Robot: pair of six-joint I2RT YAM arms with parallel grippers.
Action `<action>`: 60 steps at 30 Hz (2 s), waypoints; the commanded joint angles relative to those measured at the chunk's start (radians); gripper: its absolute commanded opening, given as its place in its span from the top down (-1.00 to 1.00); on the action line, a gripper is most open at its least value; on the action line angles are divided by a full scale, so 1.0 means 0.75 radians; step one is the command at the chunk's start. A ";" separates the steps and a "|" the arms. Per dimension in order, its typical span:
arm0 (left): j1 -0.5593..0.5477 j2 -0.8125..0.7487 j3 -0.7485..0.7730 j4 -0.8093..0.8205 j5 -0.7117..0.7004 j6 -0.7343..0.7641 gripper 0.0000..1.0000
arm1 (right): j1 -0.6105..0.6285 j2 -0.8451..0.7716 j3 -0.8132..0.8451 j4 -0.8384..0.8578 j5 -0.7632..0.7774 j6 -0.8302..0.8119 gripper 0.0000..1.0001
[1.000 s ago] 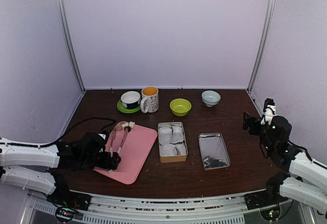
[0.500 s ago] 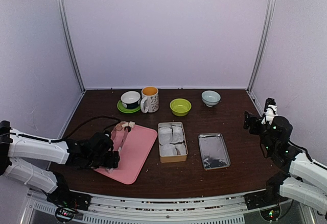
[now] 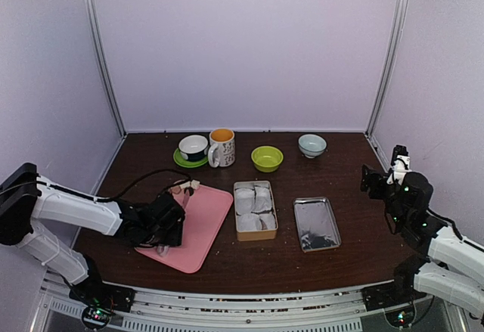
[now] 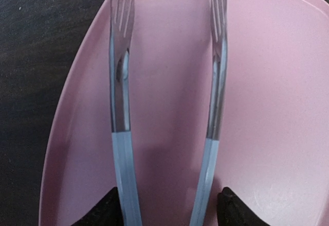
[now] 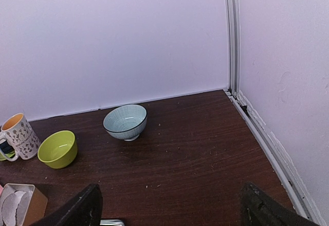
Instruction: Pack the chocolate
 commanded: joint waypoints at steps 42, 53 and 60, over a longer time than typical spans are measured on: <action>0.182 -0.238 0.317 -0.376 0.328 0.229 0.16 | -0.005 0.027 0.006 0.028 -0.009 -0.016 -0.84; 0.189 -0.015 0.376 -0.373 0.274 0.233 0.16 | -0.005 0.028 0.009 0.026 -0.008 -0.013 -0.84; 0.191 0.043 0.425 -0.360 0.201 0.239 0.17 | -0.005 0.026 0.006 0.026 -0.008 -0.014 -0.84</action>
